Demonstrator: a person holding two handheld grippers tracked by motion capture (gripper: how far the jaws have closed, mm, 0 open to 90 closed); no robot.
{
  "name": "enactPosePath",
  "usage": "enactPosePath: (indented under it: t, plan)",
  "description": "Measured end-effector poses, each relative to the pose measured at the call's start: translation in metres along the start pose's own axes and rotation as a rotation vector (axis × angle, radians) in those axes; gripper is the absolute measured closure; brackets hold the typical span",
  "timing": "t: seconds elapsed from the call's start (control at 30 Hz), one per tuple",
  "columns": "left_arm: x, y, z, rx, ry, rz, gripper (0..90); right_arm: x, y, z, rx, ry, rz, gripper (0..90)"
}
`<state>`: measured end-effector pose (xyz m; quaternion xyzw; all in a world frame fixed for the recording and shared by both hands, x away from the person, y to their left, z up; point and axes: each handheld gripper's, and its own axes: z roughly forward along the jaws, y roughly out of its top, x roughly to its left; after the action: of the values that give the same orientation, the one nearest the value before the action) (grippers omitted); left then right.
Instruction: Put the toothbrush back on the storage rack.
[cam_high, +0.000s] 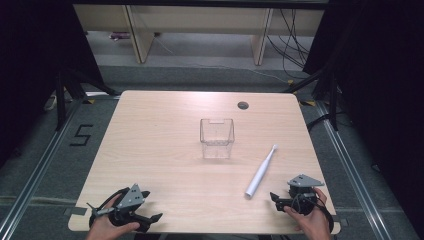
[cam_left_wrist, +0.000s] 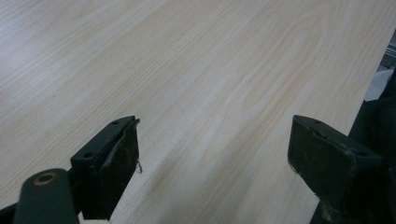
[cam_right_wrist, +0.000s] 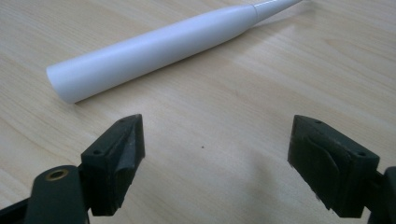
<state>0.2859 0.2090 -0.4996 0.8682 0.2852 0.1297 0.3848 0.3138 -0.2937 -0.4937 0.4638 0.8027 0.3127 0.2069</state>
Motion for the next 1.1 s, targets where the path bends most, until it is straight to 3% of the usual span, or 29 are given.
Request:
enactPosePath:
  t: [0.03, 0.1, 0.3, 0.33, 0.4, 0.43, 0.57, 0.7, 0.73, 0.77, 0.8, 0.83, 0.97, 1.03, 1.07, 1.1]
  plan:
    - [0.000, 0.000, 0.000, 0.000, 0.000, 0.002, 16.0, 0.000, 0.000, 0.000, -0.001, -0.002, 0.005, 19.6]
    - [0.000, 0.000, 0.000, 0.000, 0.000, 0.002, 16.0, -0.002, 0.000, 0.001, -0.015, 0.001, -0.029, 19.8]
    - [-0.001, 0.000, 0.001, -0.011, -0.007, -0.016, 16.0, -0.003, 0.001, 0.002, -0.027, -0.008, -0.030, 19.8]
    - [0.000, 0.000, 0.000, 0.003, -0.002, 0.000, 16.0, -0.002, 0.001, 0.001, -0.016, -0.009, -0.005, 19.3]
    - [0.000, 0.000, 0.000, 0.001, -0.002, 0.002, 15.9, -0.003, 0.002, 0.003, -0.032, -0.003, -0.026, 18.5]
    - [0.000, 0.000, 0.000, 0.003, -0.001, 0.000, 16.0, -0.001, 0.003, 0.002, -0.025, -0.004, -0.006, 18.5]
    - [0.000, 0.000, 0.000, 0.001, -0.001, 0.001, 16.0, -0.003, 0.006, 0.003, -0.044, 0.008, -0.015, 18.4]
    - [0.000, 0.000, 0.001, 0.006, -0.001, 0.005, 16.0, -0.005, 0.008, 0.002, -0.050, -0.014, -0.023, 17.6]
    - [-0.002, 0.000, 0.002, -0.009, -0.008, -0.014, 16.0, -0.003, 0.010, 0.002, -0.046, -0.011, 0.025, 17.2]
    - [-0.001, 0.000, 0.001, 0.004, -0.001, -0.004, 16.0, -0.007, 0.011, 0.003, -0.063, -0.019, -0.030, 16.8]
    - [0.000, 0.000, 0.001, 0.006, 0.001, -0.002, 16.0, -0.004, 0.012, 0.002, -0.051, -0.016, 0.008, 16.6]
    - [0.000, 0.000, 0.001, 0.006, 0.001, -0.002, 16.0, -0.004, 0.012, 0.002, -0.051, -0.016, 0.008, 16.6]
    - [-0.001, 0.000, 0.002, 0.006, -0.001, -0.003, 16.0, -0.005, 0.017, 0.007, -0.078, 0.005, -0.026, 17.3]
    - [-0.001, 0.000, 0.002, 0.006, 0.000, -0.005, 16.0, -0.002, 0.020, 0.005, -0.075, 0.000, 0.003, 18.4]
    - [-0.001, 0.000, 0.002, 0.005, 0.000, -0.004, 15.9, -0.004, 0.020, 0.007, -0.087, 0.001, -0.034, 18.8]
    - [-0.001, 0.000, 0.002, 0.005, 0.000, -0.004, 16.0, -0.004, 0.020, 0.007, -0.087, 0.001, -0.034, 18.8]
